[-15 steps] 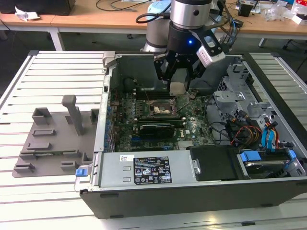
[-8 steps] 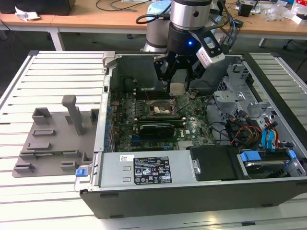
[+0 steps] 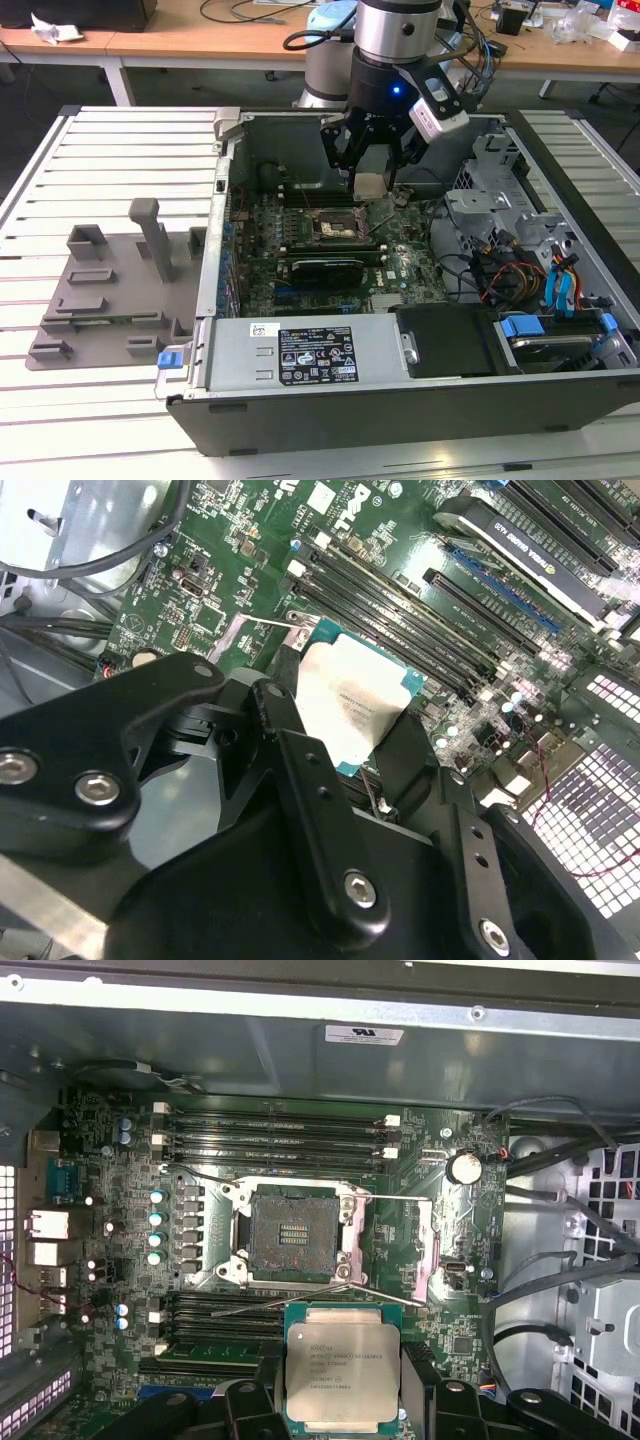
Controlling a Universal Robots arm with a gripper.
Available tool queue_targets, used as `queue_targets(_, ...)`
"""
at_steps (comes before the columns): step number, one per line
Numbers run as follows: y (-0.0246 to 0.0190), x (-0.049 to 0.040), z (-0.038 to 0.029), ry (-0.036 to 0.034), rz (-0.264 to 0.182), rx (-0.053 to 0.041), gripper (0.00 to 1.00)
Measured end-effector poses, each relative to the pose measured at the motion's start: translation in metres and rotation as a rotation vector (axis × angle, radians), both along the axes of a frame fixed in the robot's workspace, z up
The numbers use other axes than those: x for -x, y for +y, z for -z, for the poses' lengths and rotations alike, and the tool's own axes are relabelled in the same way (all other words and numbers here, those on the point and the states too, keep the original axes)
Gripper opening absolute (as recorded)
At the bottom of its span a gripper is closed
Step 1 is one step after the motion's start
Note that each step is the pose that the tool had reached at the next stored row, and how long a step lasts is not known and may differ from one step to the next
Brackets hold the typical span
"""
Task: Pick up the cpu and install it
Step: 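Pick up the cpu and move it towards the insertion slot, then place the cpu into insertion slot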
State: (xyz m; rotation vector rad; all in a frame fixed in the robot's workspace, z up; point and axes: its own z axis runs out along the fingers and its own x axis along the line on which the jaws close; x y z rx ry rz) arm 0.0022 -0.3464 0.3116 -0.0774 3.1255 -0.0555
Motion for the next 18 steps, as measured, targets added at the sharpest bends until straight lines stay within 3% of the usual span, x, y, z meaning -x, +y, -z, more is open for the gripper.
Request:
queue_targets(5, 0.0000, 0.0000, 0.0002, 0.0000, 0.007, 0.0000, 0.55)
queue_targets(12, 0.0000, 0.0000, 0.0002, -0.0001, 0.134, 0.0036, 0.55)
queue_targets(18, 0.0000, -0.0001, 0.0002, -0.0004, 0.213, 0.0103, 0.55)
